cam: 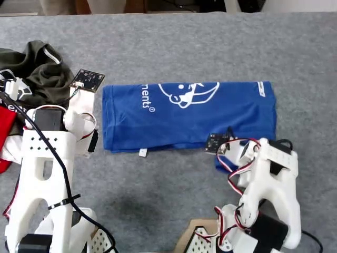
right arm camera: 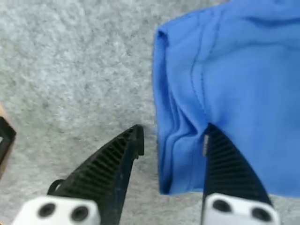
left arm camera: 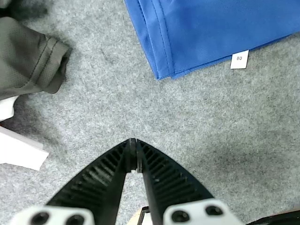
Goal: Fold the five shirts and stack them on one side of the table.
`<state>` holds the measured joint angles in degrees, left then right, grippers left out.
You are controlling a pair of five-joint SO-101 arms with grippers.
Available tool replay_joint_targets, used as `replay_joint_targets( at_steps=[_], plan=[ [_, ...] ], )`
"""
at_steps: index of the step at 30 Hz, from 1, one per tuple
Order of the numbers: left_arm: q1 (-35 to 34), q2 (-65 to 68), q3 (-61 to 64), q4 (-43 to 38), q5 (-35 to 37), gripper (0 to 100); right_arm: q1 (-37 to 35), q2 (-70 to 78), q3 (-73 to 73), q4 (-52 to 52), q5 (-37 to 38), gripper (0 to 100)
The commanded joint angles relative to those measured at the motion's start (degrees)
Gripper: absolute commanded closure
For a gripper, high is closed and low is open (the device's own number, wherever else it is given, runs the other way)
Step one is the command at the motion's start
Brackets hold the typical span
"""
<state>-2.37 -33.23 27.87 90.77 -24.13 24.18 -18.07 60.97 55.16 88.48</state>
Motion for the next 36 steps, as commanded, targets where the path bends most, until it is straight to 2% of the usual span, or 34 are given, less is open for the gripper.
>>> replay_joint_targets(
  at_steps=[1,9,13,17,27,36],
  plan=[
    [-0.4,-1.5,-0.1,-0.2,-0.4,98,-0.4,2.0,-0.8,-3.6,-0.7,85.7],
    [-0.4,-1.4,-0.1,-0.4,-0.4,98,-0.4,2.0,-0.7,-4.8,-0.7,89.2],
    [-0.4,-1.4,-0.1,-0.3,-0.4,98,-0.4,1.6,-1.2,-4.8,-2.0,99.8],
    [-0.4,-1.4,-0.1,-0.3,-0.4,98,-0.4,1.5,-3.9,-3.2,-2.3,99.5],
    [-0.4,-1.4,-0.1,-0.3,-0.4,98,-2.7,-6.0,-20.7,10.3,-2.3,99.5],
    [-0.4,-1.4,-0.1,-0.3,-0.4,98,-7.5,5.3,-36.0,10.7,-2.3,99.5]
  ],
)
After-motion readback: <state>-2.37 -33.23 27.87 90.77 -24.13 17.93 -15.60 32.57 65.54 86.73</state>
